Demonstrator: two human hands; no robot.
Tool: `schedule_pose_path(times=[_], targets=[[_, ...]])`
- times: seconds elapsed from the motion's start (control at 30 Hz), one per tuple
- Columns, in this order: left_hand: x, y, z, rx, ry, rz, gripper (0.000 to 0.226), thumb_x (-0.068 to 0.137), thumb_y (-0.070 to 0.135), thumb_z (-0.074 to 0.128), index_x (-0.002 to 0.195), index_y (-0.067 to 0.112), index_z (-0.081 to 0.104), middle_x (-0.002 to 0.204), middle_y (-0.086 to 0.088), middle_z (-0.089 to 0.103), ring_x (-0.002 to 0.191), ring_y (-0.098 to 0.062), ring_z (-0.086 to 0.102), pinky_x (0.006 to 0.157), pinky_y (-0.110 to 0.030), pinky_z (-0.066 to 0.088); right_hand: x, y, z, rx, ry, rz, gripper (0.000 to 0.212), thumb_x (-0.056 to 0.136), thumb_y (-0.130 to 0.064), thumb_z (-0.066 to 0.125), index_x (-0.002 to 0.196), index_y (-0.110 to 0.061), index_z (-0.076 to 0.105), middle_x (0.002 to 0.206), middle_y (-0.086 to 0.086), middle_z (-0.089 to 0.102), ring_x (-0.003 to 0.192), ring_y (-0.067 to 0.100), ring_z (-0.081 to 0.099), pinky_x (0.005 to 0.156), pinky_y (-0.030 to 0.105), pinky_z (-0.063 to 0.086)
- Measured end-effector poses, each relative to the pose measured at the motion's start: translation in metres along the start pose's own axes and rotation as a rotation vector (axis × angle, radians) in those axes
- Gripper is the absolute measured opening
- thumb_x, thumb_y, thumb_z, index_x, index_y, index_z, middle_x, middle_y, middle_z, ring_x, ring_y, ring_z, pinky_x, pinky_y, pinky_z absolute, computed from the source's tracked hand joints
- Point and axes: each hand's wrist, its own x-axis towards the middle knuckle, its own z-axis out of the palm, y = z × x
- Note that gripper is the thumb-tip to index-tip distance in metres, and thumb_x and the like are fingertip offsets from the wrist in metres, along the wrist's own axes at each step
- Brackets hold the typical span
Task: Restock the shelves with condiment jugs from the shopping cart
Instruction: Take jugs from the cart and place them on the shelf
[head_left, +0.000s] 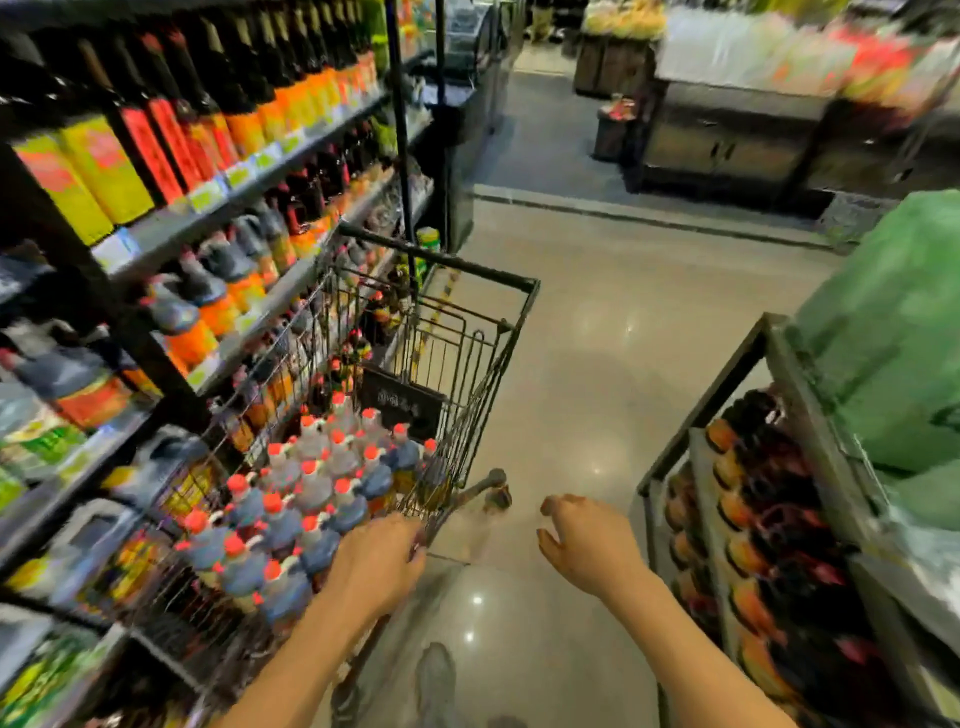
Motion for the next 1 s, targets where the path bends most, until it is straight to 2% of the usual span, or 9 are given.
schedule_pose_path(times=[0.2, 0.3, 0.43, 0.6, 0.67, 0.73, 0.87, 0.9, 1.0], targets=[[0.075, -0.045, -0.01, -0.027, 0.022, -0.101, 0.022, 0.094, 0.038, 0.046, 0.104, 0.023, 0.06, 0.106, 0.001, 0.066, 0.102, -0.025, 0.065, 0.073, -0.037, 0.049, 0.102, -0.024, -0.017, -0.016, -0.041, -0.099, 0.036, 0.102, -0.035, 0.047, 0.133, -0.019, 0.057, 0.124, 0.004, 0.065, 0.11, 0.028, 0.065, 0.087, 0.036, 0.052], [0.097, -0.069, -0.01, -0.065, 0.031, -0.157, 0.022, 0.092, 0.036, 0.047, 0.1, 0.023, 0.063, 0.101, 0.0, 0.068, 0.096, -0.026, 0.067, 0.073, -0.039, 0.053, 0.149, -0.037, -0.021, -0.017, -0.067, -0.156, 0.03, 0.099, -0.034, 0.049, 0.122, -0.02, 0.061, 0.116, 0.003, 0.065, 0.103, 0.028, 0.065, 0.081, 0.038, 0.053], [0.114, -0.1, -0.002, -0.125, 0.02, -0.256, 0.02, 0.088, 0.032, 0.046, 0.096, 0.022, 0.061, 0.094, -0.002, 0.067, 0.089, -0.028, 0.066, 0.071, -0.041, 0.052, 0.213, -0.055, -0.018, -0.033, -0.129, -0.264, 0.025, 0.096, -0.033, 0.046, 0.111, -0.02, 0.062, 0.106, 0.003, 0.066, 0.1, 0.029, 0.065, 0.083, 0.038, 0.054], [0.127, -0.127, 0.016, -0.216, 0.095, -0.453, 0.004, 0.071, 0.021, 0.058, 0.074, 0.023, 0.058, 0.07, -0.002, 0.064, 0.065, -0.03, 0.065, 0.05, -0.034, 0.047, 0.294, -0.076, -0.01, -0.079, -0.244, -0.439, 0.032, 0.099, -0.036, 0.048, 0.122, -0.018, 0.06, 0.115, 0.008, 0.066, 0.11, 0.032, 0.062, 0.087, 0.039, 0.051], [0.129, -0.128, 0.028, -0.218, 0.083, -0.573, 0.002, 0.074, 0.023, 0.057, 0.073, 0.021, 0.058, 0.069, -0.004, 0.063, 0.064, -0.031, 0.064, 0.049, -0.035, 0.047, 0.322, -0.082, -0.003, -0.112, -0.32, -0.501, 0.033, 0.098, -0.037, 0.05, 0.124, -0.018, 0.059, 0.119, 0.008, 0.066, 0.113, 0.032, 0.063, 0.087, 0.039, 0.051], [0.133, -0.124, 0.039, -0.236, 0.068, -0.693, 0.01, 0.075, 0.027, 0.053, 0.069, 0.02, 0.058, 0.066, -0.004, 0.062, 0.06, -0.031, 0.063, 0.048, -0.034, 0.045, 0.349, -0.085, 0.006, -0.147, -0.402, -0.559, 0.033, 0.099, -0.038, 0.05, 0.124, -0.017, 0.059, 0.122, 0.009, 0.065, 0.115, 0.033, 0.063, 0.088, 0.039, 0.05], [0.147, -0.114, 0.067, -0.262, -0.011, -0.874, 0.033, 0.08, 0.039, 0.04, 0.073, 0.019, 0.065, 0.068, -0.007, 0.067, 0.061, -0.032, 0.067, 0.052, -0.032, 0.055, 0.396, -0.09, 0.029, -0.216, -0.552, -0.681, 0.032, 0.099, -0.036, 0.052, 0.123, -0.018, 0.063, 0.124, 0.013, 0.063, 0.119, 0.035, 0.062, 0.091, 0.042, 0.052], [0.151, -0.111, 0.072, -0.28, -0.019, -0.893, 0.03, 0.082, 0.036, 0.044, 0.076, 0.017, 0.067, 0.073, -0.01, 0.068, 0.065, -0.034, 0.068, 0.053, -0.035, 0.055, 0.409, -0.09, 0.039, -0.234, -0.585, -0.699, 0.032, 0.099, -0.035, 0.053, 0.124, -0.017, 0.063, 0.124, 0.014, 0.063, 0.119, 0.035, 0.062, 0.091, 0.042, 0.052], [0.166, -0.102, 0.087, -0.423, -0.052, -0.975, 0.016, 0.09, 0.027, 0.054, 0.092, 0.015, 0.065, 0.092, -0.011, 0.071, 0.087, -0.035, 0.068, 0.068, -0.039, 0.053, 0.438, -0.091, 0.069, -0.31, -0.664, -0.764, 0.036, 0.099, -0.032, 0.057, 0.128, -0.012, 0.059, 0.128, 0.016, 0.061, 0.121, 0.037, 0.06, 0.093, 0.044, 0.052]])
